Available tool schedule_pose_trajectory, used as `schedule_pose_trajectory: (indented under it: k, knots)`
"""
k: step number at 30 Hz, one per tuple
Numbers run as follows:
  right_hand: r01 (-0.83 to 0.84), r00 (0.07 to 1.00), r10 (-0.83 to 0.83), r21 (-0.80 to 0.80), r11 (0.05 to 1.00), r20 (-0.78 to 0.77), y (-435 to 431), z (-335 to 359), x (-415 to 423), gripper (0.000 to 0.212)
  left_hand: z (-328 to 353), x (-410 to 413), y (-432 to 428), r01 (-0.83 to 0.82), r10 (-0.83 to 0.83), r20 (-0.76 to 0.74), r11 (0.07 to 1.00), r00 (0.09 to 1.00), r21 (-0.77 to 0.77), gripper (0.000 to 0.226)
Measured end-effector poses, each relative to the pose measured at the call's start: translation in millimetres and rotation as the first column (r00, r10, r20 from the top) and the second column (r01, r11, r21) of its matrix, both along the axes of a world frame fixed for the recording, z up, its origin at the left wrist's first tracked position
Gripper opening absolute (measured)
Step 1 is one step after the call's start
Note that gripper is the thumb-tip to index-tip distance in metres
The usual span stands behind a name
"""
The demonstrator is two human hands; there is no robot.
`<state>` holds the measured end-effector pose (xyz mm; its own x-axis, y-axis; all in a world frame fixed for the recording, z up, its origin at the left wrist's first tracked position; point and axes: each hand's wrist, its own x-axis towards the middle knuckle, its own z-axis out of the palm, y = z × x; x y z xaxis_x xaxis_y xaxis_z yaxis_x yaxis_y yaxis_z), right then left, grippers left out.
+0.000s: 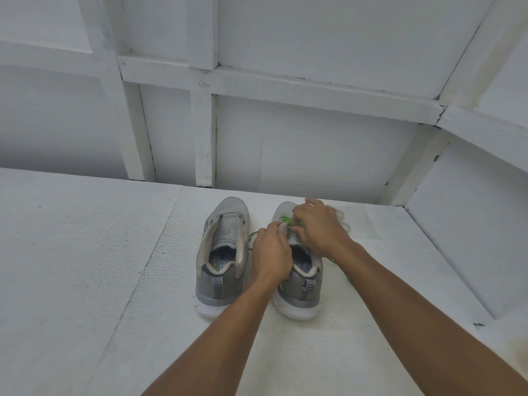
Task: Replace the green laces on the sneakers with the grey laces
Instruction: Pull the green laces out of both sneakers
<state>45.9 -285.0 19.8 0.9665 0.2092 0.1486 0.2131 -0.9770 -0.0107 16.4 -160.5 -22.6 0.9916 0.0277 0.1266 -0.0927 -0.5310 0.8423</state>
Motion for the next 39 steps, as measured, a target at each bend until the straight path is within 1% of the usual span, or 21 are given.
schedule_pose_trajectory:
  k: [2,5,7,8,10,12,13,14,16,18,19,21,22,25,27,29,30,32,34,36,39]
  knots:
    - [0.033,0.999,-0.033,0.009,0.999,0.035,-3.5,8.8,-0.8,0.008,-2.0,1.3,-0.1,0.005,-0.006,0.011,1.0,1.0,0.019,0.037]
    - [0.214,0.963,-0.217,0.036,0.976,0.16,-18.7,28.3,2.5,0.007,-6.3,4.3,-0.4,0.007,-0.008,0.02,1.0,1.0,0.017,0.039]
    - [0.338,0.925,-0.339,0.037,0.94,0.171,-30.5,32.6,5.5,0.01,-8.3,5.9,-0.7,0.006,-0.006,0.02,1.0,1.0,0.014,0.039]
    - [0.365,0.917,-0.367,0.044,0.93,0.156,-32.9,32.0,5.9,0.015,-8.7,6.4,-1.0,0.004,-0.005,0.016,1.0,1.0,0.016,0.039]
    - [0.32,0.938,-0.33,0.106,0.942,0.106,-26.2,27.2,4.4,0.032,-8.2,5.9,-0.9,-0.001,0.001,0.007,1.0,1.0,0.016,0.039]
    - [0.2,0.977,-0.209,0.163,0.966,0.036,-10.0,21.5,0.0,0.047,-8.0,5.3,-0.5,-0.002,0.002,0.011,1.0,1.0,0.005,0.038]
    - [0.145,0.989,-0.146,0.156,0.977,-0.004,-1.8,17.3,-1.8,0.05,-8.5,5.4,-0.6,-0.001,0.001,0.015,1.0,1.0,-0.004,0.037]
    - [0.101,0.995,-0.097,0.125,0.987,-0.04,5.7,12.2,-2.6,0.049,-9.2,5.8,-0.6,0.001,-0.001,0.016,1.0,1.0,-0.013,0.036]
    - [0.056,0.997,-0.054,0.03,0.998,-0.053,13.6,2.7,-2.1,0.034,-9.9,6.4,-0.8,0.0,0.0,0.014,1.0,1.0,-0.03,0.035]
    - [0.06,0.998,-0.06,-0.009,0.998,-0.001,12.7,1.0,-1.1,0.019,-10.4,6.7,-0.8,-0.003,0.003,0.021,0.999,1.0,-0.038,0.035]
    - [0.065,0.997,-0.065,-0.001,0.998,0.031,10.2,2.9,-0.3,0.016,-9.7,6.3,-0.6,-0.003,0.004,0.026,0.999,1.0,-0.035,0.036]
    - [0.077,0.992,-0.079,0.021,0.997,0.099,2.7,10.8,0.4,0.014,-8.1,4.9,-0.1,-0.001,0.001,0.03,1.0,1.0,-0.015,0.037]
    - [0.094,0.986,-0.094,0.006,0.996,0.14,-2.9,16.0,1.2,0.014,-7.3,4.4,0.0,-0.001,0.002,0.029,1.0,1.0,-0.005,0.037]
    - [0.204,0.949,-0.18,-0.07,0.976,0.26,-22.0,28.9,5.1,0.016,-7.3,3.7,-0.4,-0.009,0.009,0.013,1.0,1.0,0.006,0.038]
    - [0.287,0.925,-0.248,-0.1,0.953,0.287,-31.3,29.6,6.2,0.017,-8.8,4.2,-1.6,-0.015,0.015,0.001,1.0,1.0,0.016,0.039]
    - [0.307,0.925,-0.283,-0.063,0.949,0.254,-30.1,24.9,4.7,0.025,-9.2,4.7,-1.8,-0.025,0.025,-0.004,1.0,1.0,0.016,0.04]
    - [0.282,0.938,-0.273,-0.01,0.959,0.214,-25.5,23.1,2.7,0.033,-8.9,4.8,-1.7,-0.026,0.026,0.0,1.0,1.0,0.011,0.04]
    - [0.174,0.978,-0.182,0.081,0.981,0.107,-13.0,18.6,-1.1,0.044,-8.6,4.8,-2.0,-0.023,0.023,0.007,1.0,1.0,0.0,0.039]
    - [0.054,0.998,-0.055,0.066,0.996,0.017,-0.1,12.2,-3.7,0.038,-9.3,5.3,-2.3,-0.024,0.024,0.002,1.0,1.0,-0.01,0.037]
    - [-0.021,0.999,0.021,-0.012,1.0,0.026,9.1,4.4,-4.5,0.024,-10.7,5.1,-2.1,-0.026,0.026,0.001,0.999,1.0,-0.023,0.036]
    - [0.003,0.998,0.0,-0.042,0.999,0.056,12.2,1.3,-3.4,0.012,-10.5,5.3,-2.0,-0.024,0.024,0.001,0.999,1.0,-0.032,0.035]
